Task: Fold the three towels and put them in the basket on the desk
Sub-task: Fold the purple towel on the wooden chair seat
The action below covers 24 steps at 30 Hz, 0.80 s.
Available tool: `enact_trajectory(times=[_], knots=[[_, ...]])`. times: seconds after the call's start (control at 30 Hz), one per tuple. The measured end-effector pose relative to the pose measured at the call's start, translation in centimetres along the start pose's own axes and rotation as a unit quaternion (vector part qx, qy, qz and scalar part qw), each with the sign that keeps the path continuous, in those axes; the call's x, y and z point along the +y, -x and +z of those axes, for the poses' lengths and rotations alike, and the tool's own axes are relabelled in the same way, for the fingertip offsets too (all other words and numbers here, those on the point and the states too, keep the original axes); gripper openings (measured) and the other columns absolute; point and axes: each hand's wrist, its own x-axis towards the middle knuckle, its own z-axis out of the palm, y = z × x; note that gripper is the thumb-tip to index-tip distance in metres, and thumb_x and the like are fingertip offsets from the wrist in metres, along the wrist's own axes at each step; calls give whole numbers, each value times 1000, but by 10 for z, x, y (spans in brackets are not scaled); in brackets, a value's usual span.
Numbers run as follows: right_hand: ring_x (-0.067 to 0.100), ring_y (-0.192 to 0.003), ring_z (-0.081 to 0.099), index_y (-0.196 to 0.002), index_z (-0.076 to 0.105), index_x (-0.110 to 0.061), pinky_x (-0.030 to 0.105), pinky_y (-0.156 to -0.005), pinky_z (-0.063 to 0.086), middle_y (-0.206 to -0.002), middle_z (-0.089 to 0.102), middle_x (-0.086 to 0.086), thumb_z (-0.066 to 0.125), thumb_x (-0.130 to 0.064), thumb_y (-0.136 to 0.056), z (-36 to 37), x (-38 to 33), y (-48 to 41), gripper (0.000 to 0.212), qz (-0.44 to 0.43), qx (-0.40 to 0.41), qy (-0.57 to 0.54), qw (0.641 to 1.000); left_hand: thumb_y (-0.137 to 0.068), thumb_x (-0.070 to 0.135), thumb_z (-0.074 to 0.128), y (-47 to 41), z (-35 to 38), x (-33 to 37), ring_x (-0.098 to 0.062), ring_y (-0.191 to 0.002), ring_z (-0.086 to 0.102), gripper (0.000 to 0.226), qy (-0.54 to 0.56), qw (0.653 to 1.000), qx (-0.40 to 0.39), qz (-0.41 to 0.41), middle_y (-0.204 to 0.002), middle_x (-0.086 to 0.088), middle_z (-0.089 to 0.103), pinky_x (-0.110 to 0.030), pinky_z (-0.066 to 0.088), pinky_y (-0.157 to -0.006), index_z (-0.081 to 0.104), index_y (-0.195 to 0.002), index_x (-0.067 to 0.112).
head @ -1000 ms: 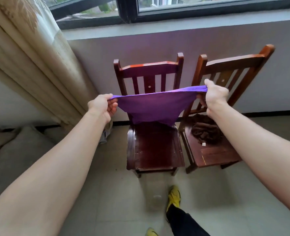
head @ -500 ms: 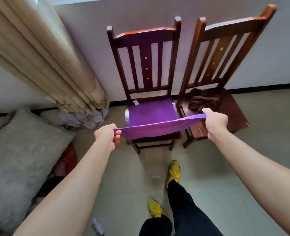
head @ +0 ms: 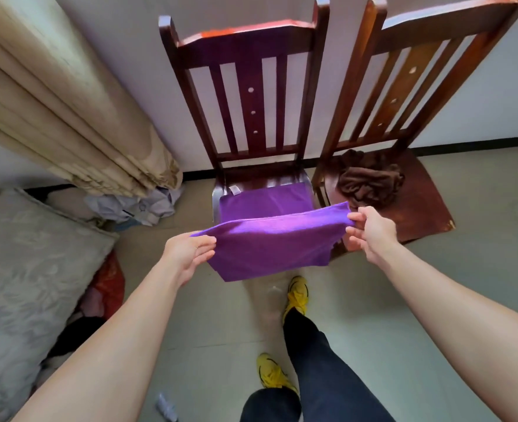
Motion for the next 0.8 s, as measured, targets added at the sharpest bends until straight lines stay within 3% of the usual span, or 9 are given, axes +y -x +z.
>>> enact_trajectory(times=[0.07,0.17,0.27,0.4,0.5,0.57,0.67,0.8], knots=[[10,-55,55,-93,71,-6,19,-43,42,-77,62,1,61,-17,-86,13,0,-33,16,3,-3,45,999,-80,-17,59,-29,9,4,-26,-74,63,25,-72,996,44,4,-83,-18,63,-31,56,-72,57,-97,1],[12,-57,52,-107,71,-6,20,-44,39,-87,62,7,74,-9,-78,35,-2,-77,29,-23,-29,133,990,-89,-3,55,-78,21,7,-20,-59,57,10,-191,976,102,16,-69,-11,60,-21,51,-50,62,-90,3],[18,-69,52,-116,65,-6,24,-52,35,-87,65,14,75,0,-75,56,-10,-119,42,12,-56,170,984,-86,14,63,-125,34,15,-21,-58,50,8,-280,943,171,57,-65,-6,58,-27,44,-63,71,-86,12],[10,-51,41,-107,68,-1,19,-45,30,-75,54,10,72,4,-76,85,-22,-181,32,36,-93,230,968,-88,14,62,-175,53,24,-19,-72,51,9,-307,934,154,95,-78,-5,62,-26,38,-70,70,-87,16],[7,-43,35,-82,67,-11,15,-37,24,-64,47,6,75,-9,-81,104,-22,-220,8,8,-99,247,964,-89,12,61,-216,57,23,-17,-72,49,13,-276,947,133,95,-77,-6,60,-26,37,-70,68,-79,13],[5,-38,36,-70,63,-15,14,-35,25,-58,47,2,75,-16,-84,118,-14,-246,18,-25,-94,255,962,-91,12,59,-247,60,18,-16,-66,49,17,-248,958,116,83,-74,-8,58,-27,39,-64,67,-76,15],[4,-47,48,-62,62,-20,18,-50,39,-62,57,-1,74,-22,-84,136,5,-283,25,-70,-64,290,952,-95,8,54,-292,69,6,-2,-38,48,15,-223,968,99,61,-54,2,60,-14,41,-43,64,-84,9],[19,-75,61,-61,65,-23,35,-74,50,-73,67,-2,74,-36,-79,151,37,-333,24,-102,-38,360,927,-96,9,54,-350,75,-15,-1,-31,50,21,-230,969,84,20,-64,-7,56,-14,44,-39,57,-76,17]])
